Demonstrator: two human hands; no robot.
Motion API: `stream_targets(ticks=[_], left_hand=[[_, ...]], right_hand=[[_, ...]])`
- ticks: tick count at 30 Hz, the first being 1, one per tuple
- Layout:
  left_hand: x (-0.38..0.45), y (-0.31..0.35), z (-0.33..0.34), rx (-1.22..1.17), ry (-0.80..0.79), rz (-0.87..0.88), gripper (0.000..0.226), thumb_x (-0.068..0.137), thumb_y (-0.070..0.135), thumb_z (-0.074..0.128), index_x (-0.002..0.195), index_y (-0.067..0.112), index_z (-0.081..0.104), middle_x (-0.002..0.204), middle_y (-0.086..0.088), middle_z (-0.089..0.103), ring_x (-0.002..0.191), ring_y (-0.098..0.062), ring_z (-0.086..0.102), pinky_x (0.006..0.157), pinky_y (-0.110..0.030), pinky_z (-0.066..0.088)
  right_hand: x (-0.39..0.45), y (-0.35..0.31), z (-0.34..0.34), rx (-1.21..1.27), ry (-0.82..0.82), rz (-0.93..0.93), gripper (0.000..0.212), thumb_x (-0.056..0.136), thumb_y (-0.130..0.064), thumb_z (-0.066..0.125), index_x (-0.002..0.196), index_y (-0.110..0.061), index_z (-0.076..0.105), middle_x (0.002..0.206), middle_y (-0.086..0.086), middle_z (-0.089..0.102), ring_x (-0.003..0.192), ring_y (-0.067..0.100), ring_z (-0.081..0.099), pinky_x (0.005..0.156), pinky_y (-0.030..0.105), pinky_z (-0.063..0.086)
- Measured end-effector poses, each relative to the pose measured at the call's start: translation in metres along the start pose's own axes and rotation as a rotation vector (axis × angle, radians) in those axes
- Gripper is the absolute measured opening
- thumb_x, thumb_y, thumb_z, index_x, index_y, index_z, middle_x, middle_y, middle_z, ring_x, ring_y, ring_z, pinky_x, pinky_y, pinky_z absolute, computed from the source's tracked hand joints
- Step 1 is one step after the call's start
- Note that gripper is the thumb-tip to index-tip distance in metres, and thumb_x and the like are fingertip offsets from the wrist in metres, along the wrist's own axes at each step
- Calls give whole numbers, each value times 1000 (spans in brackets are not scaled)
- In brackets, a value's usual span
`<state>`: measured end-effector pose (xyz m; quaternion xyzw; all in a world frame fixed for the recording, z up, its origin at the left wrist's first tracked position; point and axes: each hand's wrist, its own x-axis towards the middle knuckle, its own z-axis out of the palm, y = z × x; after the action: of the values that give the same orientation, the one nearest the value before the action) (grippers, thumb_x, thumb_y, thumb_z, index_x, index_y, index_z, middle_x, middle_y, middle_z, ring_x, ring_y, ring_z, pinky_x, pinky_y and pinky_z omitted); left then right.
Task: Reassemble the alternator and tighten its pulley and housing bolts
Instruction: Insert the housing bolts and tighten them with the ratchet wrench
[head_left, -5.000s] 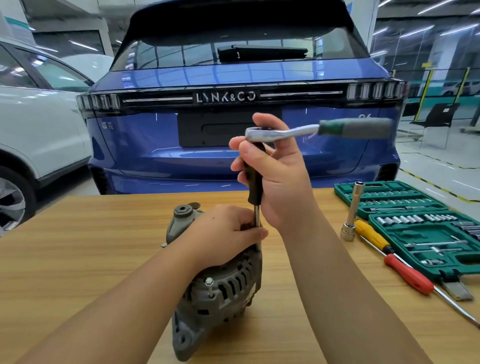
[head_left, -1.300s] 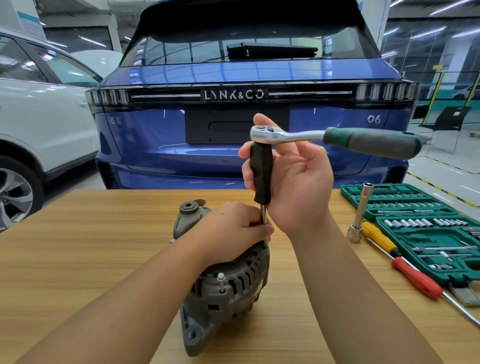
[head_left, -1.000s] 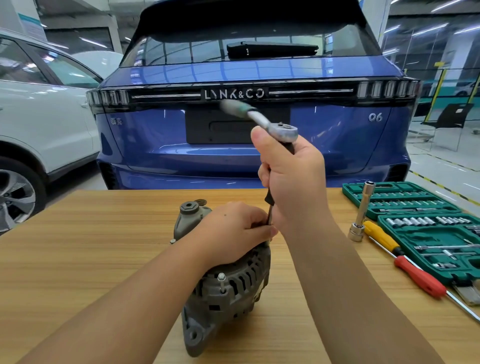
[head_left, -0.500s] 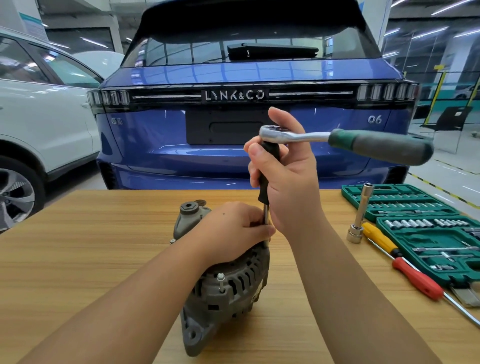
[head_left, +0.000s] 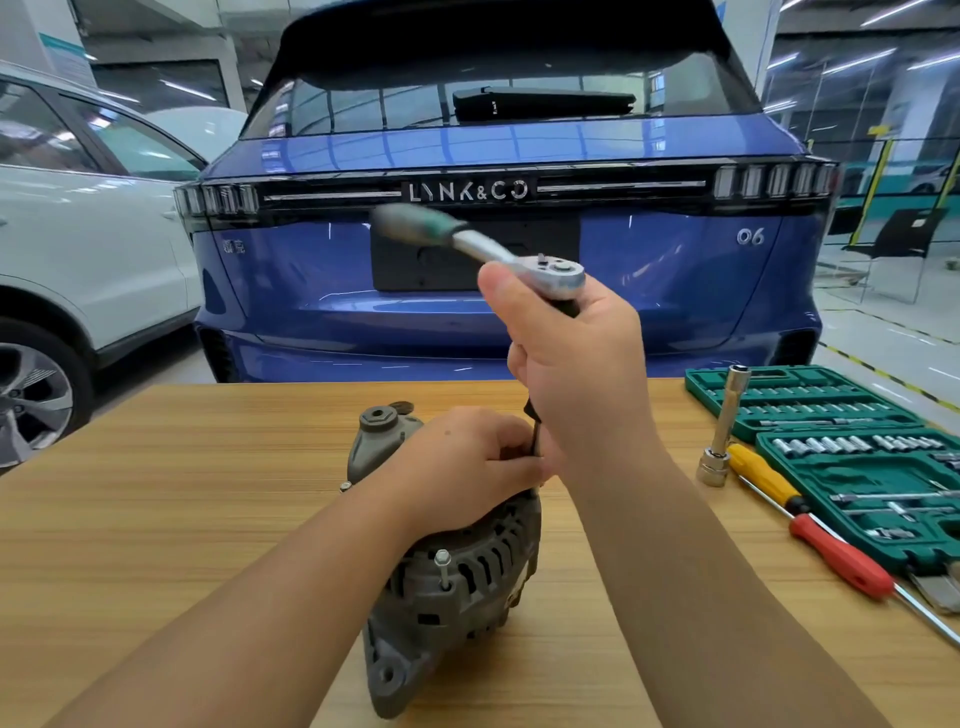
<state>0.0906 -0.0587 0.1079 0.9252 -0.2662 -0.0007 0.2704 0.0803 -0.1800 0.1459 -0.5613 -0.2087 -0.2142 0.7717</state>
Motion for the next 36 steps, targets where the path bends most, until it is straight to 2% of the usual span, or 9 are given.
stream_targets(ticks=[3,6,13,18,23,27,32,34,36], left_hand=[[1,0,0,25,2,7,26,100,51,55,97,32,72,89,8,72,82,-9,67,82,-43,58],[2,-2,0,31,26,-10,23,98,51,58,89,35,71,85,11,71,78,-4,66,79,-39,59],[2,-1,0,-11,23,-9,23,101,46,57,97,31,74,89,8,74,82,-8,69,85,-43,58],[2,-2,0,-10,28,-7,21,100,44,59,92,31,74,84,9,73,76,-6,66,81,-41,58],[3,-3,0,8,34,-34,23,98,49,60,86,34,71,82,10,72,75,-3,66,79,-38,59],[3,-3,0,22,28,-17,22,98,50,59,90,34,71,86,12,70,80,-2,64,79,-36,56],[3,-1,1,30,-4,-12,27,99,51,55,100,31,72,92,8,72,86,-11,68,85,-45,58],[4,-2,1,30,4,-21,24,99,52,56,96,34,71,89,9,72,83,-7,67,84,-43,59],[3,-4,1,20,19,-24,22,98,52,58,91,36,70,86,11,71,79,-4,66,81,-40,59]], right_hand=[[5,-3,-7,94,-36,110,5,88,-26,74,87,-23,70,63,-7,51,54,8,42,51,20,40],[7,-3,-17,287,-256,220,28,84,-12,69,111,-19,66,74,-4,57,60,11,49,59,21,44],[1,15,-9,52,-179,-177,45,95,1,59,126,-32,54,93,0,66,72,16,57,68,29,52],[2,14,-8,176,-210,-97,42,91,-10,47,124,-31,62,89,3,65,69,20,51,64,32,44],[8,7,-19,443,-383,147,53,98,-52,35,130,-18,61,91,9,64,71,22,52,67,33,39],[7,2,-13,317,-232,163,45,90,-49,55,124,-19,56,79,0,62,66,15,52,63,27,44],[5,-1,-5,10,25,27,13,89,-29,75,87,-17,70,61,-7,47,53,9,38,49,21,37],[6,-3,-8,74,-68,132,4,88,-25,74,88,-21,73,64,-5,51,54,8,42,52,21,40],[8,-3,-14,211,-228,229,22,84,-15,70,105,-20,71,71,-4,56,60,10,48,58,21,43]])
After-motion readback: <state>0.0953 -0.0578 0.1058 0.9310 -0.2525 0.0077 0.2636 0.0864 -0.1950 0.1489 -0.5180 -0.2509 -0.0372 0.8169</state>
